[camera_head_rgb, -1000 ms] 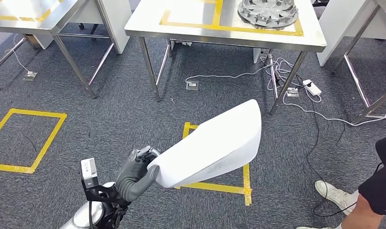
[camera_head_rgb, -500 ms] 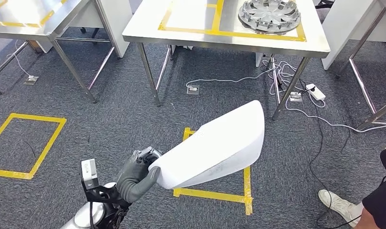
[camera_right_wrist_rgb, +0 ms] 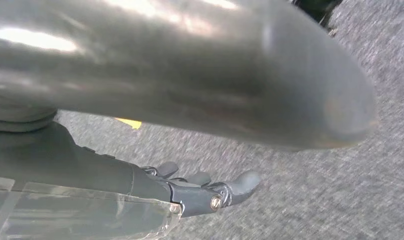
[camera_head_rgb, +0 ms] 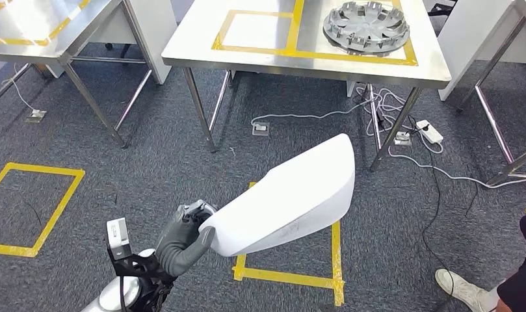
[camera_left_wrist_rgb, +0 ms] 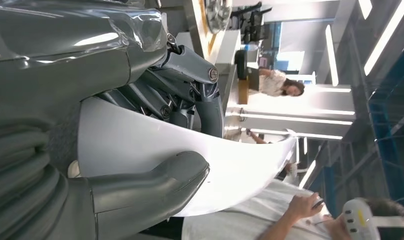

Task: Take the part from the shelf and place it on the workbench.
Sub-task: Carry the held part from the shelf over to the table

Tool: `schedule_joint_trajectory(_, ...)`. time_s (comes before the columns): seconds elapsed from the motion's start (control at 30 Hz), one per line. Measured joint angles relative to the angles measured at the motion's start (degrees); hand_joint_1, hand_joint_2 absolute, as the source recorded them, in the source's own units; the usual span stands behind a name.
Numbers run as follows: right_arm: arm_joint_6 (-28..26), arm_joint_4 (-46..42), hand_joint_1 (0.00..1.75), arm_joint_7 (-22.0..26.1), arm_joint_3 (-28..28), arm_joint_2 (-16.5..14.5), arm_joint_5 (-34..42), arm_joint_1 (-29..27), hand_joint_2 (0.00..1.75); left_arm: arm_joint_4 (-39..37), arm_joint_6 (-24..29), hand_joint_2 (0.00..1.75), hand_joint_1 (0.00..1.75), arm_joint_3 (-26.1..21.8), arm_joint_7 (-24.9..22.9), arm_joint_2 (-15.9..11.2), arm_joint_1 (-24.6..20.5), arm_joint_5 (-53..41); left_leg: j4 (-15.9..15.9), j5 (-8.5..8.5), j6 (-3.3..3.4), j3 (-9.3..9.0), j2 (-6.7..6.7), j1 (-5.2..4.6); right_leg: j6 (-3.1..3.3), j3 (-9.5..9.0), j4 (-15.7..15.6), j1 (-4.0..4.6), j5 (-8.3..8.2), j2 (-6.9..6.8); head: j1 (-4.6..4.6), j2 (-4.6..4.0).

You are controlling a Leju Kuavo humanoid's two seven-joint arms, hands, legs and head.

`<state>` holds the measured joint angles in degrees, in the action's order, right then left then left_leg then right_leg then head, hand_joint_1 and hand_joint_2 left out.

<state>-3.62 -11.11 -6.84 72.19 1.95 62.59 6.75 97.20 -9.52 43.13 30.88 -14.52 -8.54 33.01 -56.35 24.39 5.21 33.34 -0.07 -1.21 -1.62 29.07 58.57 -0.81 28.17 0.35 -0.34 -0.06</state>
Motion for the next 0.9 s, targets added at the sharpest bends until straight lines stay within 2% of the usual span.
schedule_joint_trajectory(0.03, 0.0, 0.0, 0.0, 0.0, 0.0, 0.0, -0.1, 0.1, 0.0, 0.0, 0.0, 1.75, 1.75, 0.0, 0.0, 0.0, 0.0, 0.0, 0.5, 0.06, 0.15, -0.86, -0.05, 0.13, -0.1, 0.58, 1.3, -0.09, 0.44, -0.07, -0.01, 0.0)
schedule_joint_trajectory(0.07, 0.0, 0.0, 0.0, 0.0, 0.0, 0.0, -0.1, 0.2, 0.0, 0.1, 0.1, 1.75, 1.75, 0.0, 0.0, 0.1, 0.0, -0.1, 0.8, 0.1, 0.21, -1.59, -0.09, 0.29, -0.02, 1.96, 3.8, -0.13, 1.33, -0.1, 0.06, 0.0)
schedule_joint_trajectory(0.13, 0.0, 0.0, 0.0, 0.1, 0.0, 0.2, -0.2, 0.4, 0.0, 0.1, 0.1, 1.75, 1.75, 0.0, 0.0, 0.2, 0.0, -0.1, 0.9, 0.48, 0.17, -2.11, -0.14, 0.36, -0.2, 6.53, 10.8, -0.3, 3.36, -0.11, 0.16, -0.01)
schedule_joint_trajectory(0.17, 0.0, 0.0, 0.0, 0.1, 0.0, 0.3, -0.2, 0.3, 0.0, 0.1, 0.1, 1.75, 1.75, 0.0, 0.0, 0.3, 0.1, -0.1, 0.9, 0.78, -0.01, -2.34, -0.21, 0.41, -0.53, 8.94, 13.8, -0.46, 4.03, -0.12, 0.2, -0.01)
schedule_joint_trajectory(0.2, 0.0, 0.0, 0.0, 0.1, 0.0, 0.4, -0.2, 0.2, 0.0, 0.1, 0.1, 1.75, 1.75, 0.1, 0.0, 0.3, 0.2, -0.2, 0.9, 1.14, -0.26, -2.66, -0.29, 0.52, -1.06, 10.6, 15.1, -0.66, 3.99, -0.13, 0.2, -0.01)
schedule_joint_trajectory(0.23, 0.0, 0.0, 0.0, 0.1, 0.0, 0.5, -0.2, 0.1, 0.0, 0.1, 0.1, 1.75, 1.75, 0.1, 0.0, 0.3, 0.3, -0.2, 0.8, 1.56, -0.61, -3.11, -0.39, 0.7, -1.72, 11.22, 14.3, -0.89, 3.04, -0.15, 0.2, -0.01)
schedule_joint_trajectory(0.27, 0.0, 0.0, 0.0, 0.1, 0.0, 0.6, -0.2, 0.1, 0.0, 0.1, 0.1, 1.75, 1.75, 0.1, 0.0, 0.3, 0.4, -0.2, 0.7, 2.05, -1.04, -3.66, -0.45, 0.93, -2.46, 10.69, 11.4, -1.14, 1.22, -0.17, 0.2, -0.01)
schedule_joint_trajectory(0.3, 0.0, 0.0, 0.0, 0.1, 0.0, 0.6, -0.2, 0.1, 0.0, 0.1, 0.1, 1.75, 1.75, 0.1, 0.0, 0.3, 0.4, -0.2, 0.6, 2.65, -1.53, -4.12, -0.49, 1.13, -3.25, 9.48, 7.4, -1.43, -1.2, -0.22, 0.24, -0.01)
schedule_joint_trajectory(0.33, 0.0, 0.0, 0.0, 0.1, 0.0, 0.6, -0.2, 0.1, 0.0, 0.1, 0.1, 1.75, 1.75, 0.1, 0.0, 0.3, 0.4, -0.2, 0.2, 3.4, -2.05, -4.55, -0.49, 1.26, -3.44, 8.31, 3.7, -1.6, -2.76, -0.36, 0.3, -0.01)
schedule_joint_trajectory(0.37, 0.0, 0.0, 0.0, 0.1, 0.0, 0.6, -0.2, 0.1, 0.0, 0.1, 0.1, 1.75, 1.75, 0.0, 0.0, 0.3, 0.4, -0.2, -0.2, 4.12, -2.56, -4.67, -0.46, 1.31, -3.11, 7.31, 1.1, -1.59, -3.66, -0.52, 0.32, -0.01)
schedule_joint_trajectory(0.4, 0.0, 0.0, 0.0, 0.1, 0.0, 0.5, -0.2, 0.2, 0.0, 0.1, 0.2, 1.75, 1.75, 0.0, 0.0, 0.4, 0.3, -0.3, -0.5, 4.71, -3.05, -4.79, -0.42, 1.3, -2.44, 6.79, -0.2, -1.53, -4.0, -0.61, 0.34, -0.01)
schedule_joint_trajectory(0.43, 0.0, 0.0, 0.0, 0.1, 0.0, 0.5, -0.2, 0.2, 0.0, 0.1, 0.2, 1.75, 1.75, 0.0, -0.1, 0.4, 0.3, -0.3, -0.9, 5.11, -3.45, -4.98, -0.38, 1.33, -1.42, 6.63, -0.4, -1.37, -3.59, -0.65, 0.33, -0.01)
schedule_joint_trajectory(0.47, 0.0, 0.0, 0.0, 0.1, 0.0, 0.5, -0.2, 0.2, 0.0, 0.2, 0.2, 1.75, 1.75, 0.0, -0.1, 0.4, 0.3, -0.4, -1.0, 5.35, -3.77, -5.11, -0.33, 1.46, -0.68, 6.25, -0.3, -1.33, -3.63, -0.5, 0.25, -0.01)
schedule_joint_trajectory(0.53, 0.0, 0.0, 0.0, 0.1, 0.0, 0.4, -0.2, 0.2, 0.0, 0.2, 0.1, 1.75, 1.75, 0.0, -0.1, 0.4, 0.2, -0.4, -2.8, 5.85, -4.29, -4.81, -0.18, 1.81, 0.3, 5.37, -0.4, -1.42, -3.41, -0.2, 0.19, -0.01)
schedule_joint_trajectory(0.57, 0.0, 0.0, 0.0, 0.1, 0.0, 0.4, -0.2, 0.2, 0.0, 0.2, 0.1, 1.75, 1.75, 0.0, -0.1, 0.5, 0.1, -0.5, -5.2, 6.45, -4.58, -3.56, -0.11, 1.96, 0.68, 4.83, -0.4, -1.45, -3.13, -0.1, 0.14, -0.01)
schedule_joint_trajectory(0.63, 0.0, 0.0, 0.0, 0.1, -0.1, 0.4, -0.2, 0.3, 0.0, 0.2, 0.1, 1.75, 1.75, 0.0, -0.1, 0.5, 0.0, -0.5, -12.5, 8.77, -5.2, 1.2, -0.02, 2.06, 1.14, 4.07, -0.4, -1.32, -2.36, -0.05, 0.05, -0.01)
schedule_joint_trajectory(0.67, 0.0, 0.0, 0.0, 0.0, -0.1, 0.4, -0.2, 0.3, 0.0, 0.2, 0.1, 1.75, 1.75, 0.0, -0.1, 0.5, 0.0, -0.5, -15.8, 10.01, -5.39, 3.77, -0.02, 2.09, 1.19, 3.68, -0.4, -1.26, -1.93, 0.0, 0.05, -0.01)
schedule_joint_trajectory(0.7, 0.0, 0.0, 0.0, 0.0, -0.1, 0.4, -0.1, 0.2, 0.0, 0.2, 0.1, 1.75, 1.75, 0.0, -0.1, 0.4, 0.0, -0.5, -17.6, 10.61, -5.43, 5.72, -0.01, 2.11, 1.18, 3.21, -0.4, -1.2, -1.47, 0.07, 0.03, -0.01)
schedule_joint_trajectory(0.73, 0.0, 0.0, 0.0, 0.0, -0.1, 0.4, -0.1, 0.2, 0.0, 0.2, 0.1, 1.75, 1.75, 0.0, -0.1, 0.4, 0.1, -0.5, -17.3, 10.04, -5.29, 6.65, 0.0, 2.11, 1.14, 2.6, -0.4, -1.11, -0.99, 0.17, 0.03, -0.01)
schedule_joint_trajectory(0.77, 0.0, 0.0, 0.0, 0.0, -0.1, 0.4, -0.1, 0.1, 0.0, 0.2, 0.1, 1.75, 1.75, 0.0, -0.1, 0.4, 0.1, -0.5, -15.1, 8.2, -4.98, 6.59, 0.0, 2.07, 1.1, 1.88, -0.4, -1.02, -0.49, 0.24, 0.03, -0.01)
schedule_joint_trajectory(0.83, 0.0, 0.0, 0.0, 0.0, -0.1, 0.3, -0.2, 0.2, 0.0, 0.2, 0.0, 1.75, 1.75, 0.0, -0.1, 0.3, 0.0, -0.5, -7.7, 2.45, -3.8, 4.7, -0.06, 1.7, 0.94, 0.41, -0.5, -0.81, 0.5, 0.36, 0.09, -0.01)
schedule_joint_trajectory(0.87, 0.1, 0.0, 0.0, 0.0, -0.1, 0.2, -0.2, 0.3, 0.0, 0.2, 0.0, 1.75, 1.75, 0.0, -0.1, 0.2, 0.0, -0.5, -4.9, 0.61, -3.15, 3.88, -0.04, 1.34, 0.73, -0.11, -0.7, -0.73, 0.91, 0.43, 0.13, -0.01)
schedule_joint_trajectory(0.9, 0.1, 0.0, 0.0, 0.0, -0.1, 0.1, -0.2, 0.4, 0.0, 0.3, 0.0, 1.75, 1.75, 0.0, -0.1, 0.2, 0.0, -0.5, -3.1, -0.42, -2.53, 3.32, -0.1, 0.99, 0.45, -0.49, -1.0, -0.68, 1.21, 0.48, 0.1, -0.01)
